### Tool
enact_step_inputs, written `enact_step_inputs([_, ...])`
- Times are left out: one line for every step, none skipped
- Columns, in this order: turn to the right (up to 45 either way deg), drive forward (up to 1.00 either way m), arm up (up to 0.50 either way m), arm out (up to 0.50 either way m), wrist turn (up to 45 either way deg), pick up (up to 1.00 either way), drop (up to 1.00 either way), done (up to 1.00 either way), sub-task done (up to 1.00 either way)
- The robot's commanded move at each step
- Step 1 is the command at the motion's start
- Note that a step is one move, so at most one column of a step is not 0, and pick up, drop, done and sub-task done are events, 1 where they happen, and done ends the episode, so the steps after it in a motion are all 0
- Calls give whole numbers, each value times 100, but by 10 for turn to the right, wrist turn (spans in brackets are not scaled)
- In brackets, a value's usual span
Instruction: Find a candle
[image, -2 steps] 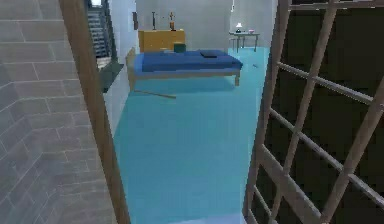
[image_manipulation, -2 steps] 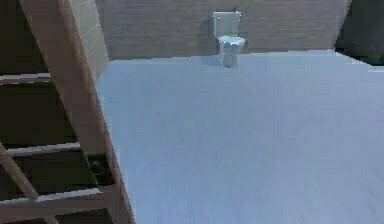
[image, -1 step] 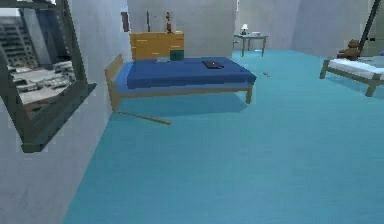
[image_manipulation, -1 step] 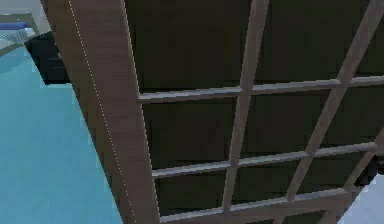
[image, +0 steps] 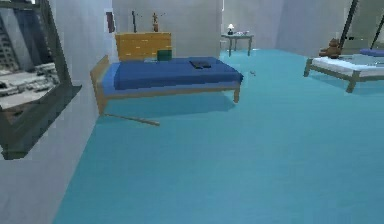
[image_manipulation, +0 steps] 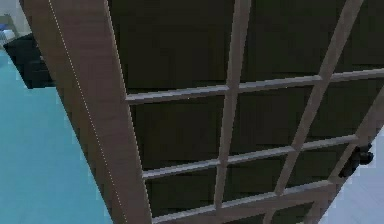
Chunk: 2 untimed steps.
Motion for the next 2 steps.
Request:
enact_step_inputs([0,30,0,0,0,0,0,0,0])
enact_step_inputs([240,0,0,0,0,0,0,0,0])
